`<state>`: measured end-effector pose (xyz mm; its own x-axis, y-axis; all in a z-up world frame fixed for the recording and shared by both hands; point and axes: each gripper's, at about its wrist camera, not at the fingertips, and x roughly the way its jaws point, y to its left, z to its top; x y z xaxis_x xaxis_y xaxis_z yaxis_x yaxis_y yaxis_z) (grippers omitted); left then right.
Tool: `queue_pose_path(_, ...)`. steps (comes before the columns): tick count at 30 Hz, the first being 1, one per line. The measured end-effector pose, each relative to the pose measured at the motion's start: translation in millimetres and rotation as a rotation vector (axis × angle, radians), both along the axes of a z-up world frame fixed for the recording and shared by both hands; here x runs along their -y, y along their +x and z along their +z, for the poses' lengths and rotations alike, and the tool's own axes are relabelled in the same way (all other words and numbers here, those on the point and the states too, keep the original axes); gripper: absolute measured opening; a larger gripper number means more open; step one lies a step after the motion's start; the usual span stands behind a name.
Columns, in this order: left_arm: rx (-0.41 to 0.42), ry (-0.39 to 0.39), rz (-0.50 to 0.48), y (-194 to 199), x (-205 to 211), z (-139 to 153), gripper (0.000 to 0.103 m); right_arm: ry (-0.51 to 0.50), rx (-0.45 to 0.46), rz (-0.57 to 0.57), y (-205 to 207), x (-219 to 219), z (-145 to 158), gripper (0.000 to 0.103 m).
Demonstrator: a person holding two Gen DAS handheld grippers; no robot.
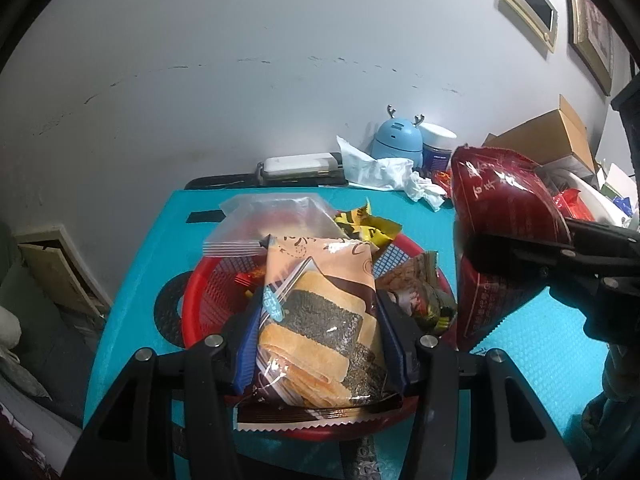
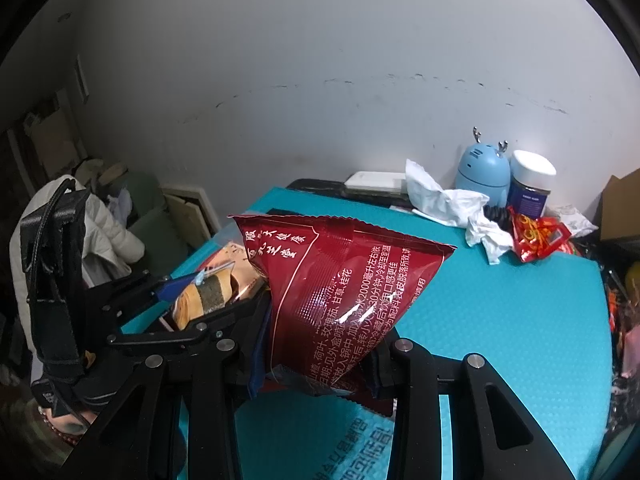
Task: Organize snacks
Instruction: 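Carry the red bag and wafer packet over the red basket with both tools, then open the right tool to drop the red bag while the left tool drops the wafer packet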
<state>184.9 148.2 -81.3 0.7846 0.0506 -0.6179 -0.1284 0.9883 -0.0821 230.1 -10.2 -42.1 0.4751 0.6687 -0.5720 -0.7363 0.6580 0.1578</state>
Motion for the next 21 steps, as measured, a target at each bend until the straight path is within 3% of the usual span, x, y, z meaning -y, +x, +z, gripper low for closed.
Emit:
queue_pose_path(4,-0.029,0.001,0.006,3,1,0,0.057,-0.002,-0.01,0.007,1,-1,0,0.037)
queue_pose_path(7,-0.025,0.003,0.028,3,0,2,0.075,-0.003,-0.011,0.008,1,0,0,0.037)
queue_pose_path(13,0.028,0.038,0.053,-12,0,19,0.076,0.004,-0.018,0.018,2,2,1,0.037)
queue_pose_path(21,0.012,0.03,0.117,-27,-13,35,0.076,-0.002,0.006,0.048,-3,-6,12,0.037)
